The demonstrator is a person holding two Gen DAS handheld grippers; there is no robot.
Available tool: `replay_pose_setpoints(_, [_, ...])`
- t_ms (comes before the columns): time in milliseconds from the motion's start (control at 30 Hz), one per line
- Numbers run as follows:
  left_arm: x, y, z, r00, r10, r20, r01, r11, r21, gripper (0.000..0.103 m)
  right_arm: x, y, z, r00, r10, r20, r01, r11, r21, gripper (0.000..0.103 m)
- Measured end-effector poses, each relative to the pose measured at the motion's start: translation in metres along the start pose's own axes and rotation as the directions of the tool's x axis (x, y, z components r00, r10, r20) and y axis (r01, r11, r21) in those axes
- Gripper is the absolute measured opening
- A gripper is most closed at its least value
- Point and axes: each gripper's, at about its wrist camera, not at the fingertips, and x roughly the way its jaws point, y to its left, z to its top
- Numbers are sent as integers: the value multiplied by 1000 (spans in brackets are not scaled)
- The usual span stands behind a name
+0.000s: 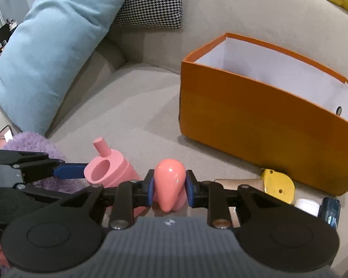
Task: Organize rigid objects
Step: 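Grasp the pink pump bottle by its pump head with the right gripper while the left gripper lifts the cup, then carry the pink cup and pink pump bottle into the orange box with both grippers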
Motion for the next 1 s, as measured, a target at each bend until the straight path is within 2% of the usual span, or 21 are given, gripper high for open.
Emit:
replay_pose_setpoints(233, [4, 0, -4, 1000, -12, 7, 12, 1000, -13, 66, 2, -5, -3, 1000, 21, -9, -21, 998, 54, 29])
replay_pose_setpoints(300, [3, 0, -4, 1000, -20, 16, 20, 1000, -12, 61, 2, -5, -4, 1000, 16, -2, -16, 999, 50, 28])
replay_pose_setpoints(400, [-2, 0, -6, 999, -24, 47, 25, 1000, -14, 61, 1, -4, -3, 1000, 13, 15, -13, 999, 41, 27])
replay_pose_setpoints(533, [-15, 2, -2, 993, -42, 109, 45, 999, -22, 61, -13, -6, 2, 998, 8, 62, -10, 999, 35, 26])
replay_pose_setpoints(633, [-27, -4, 5, 988, -50, 144, 51, 999, -4, 61, -32, -10, 7, 991, 4, 132, -9, 999, 37, 26])
replay_pose_setpoints(767, [-52, -18, 29, 975, -101, 200, 93, 994, 49, 61, -59, -21, 20, 978, 1, 207, -13, 998, 60, 26])
replay_pose_setpoints(867, [-70, -37, 61, 964, -123, 235, 91, 985, 144, 61, -82, -38, 35, 968, 7, 251, -28, 996, 83, 26])
replay_pose_setpoints(1000, [-71, -60, 117, 948, -205, 245, 149, 962, 229, 61, -104, -69, 66, 961, -5, 277, -21, 996, 92, 26])
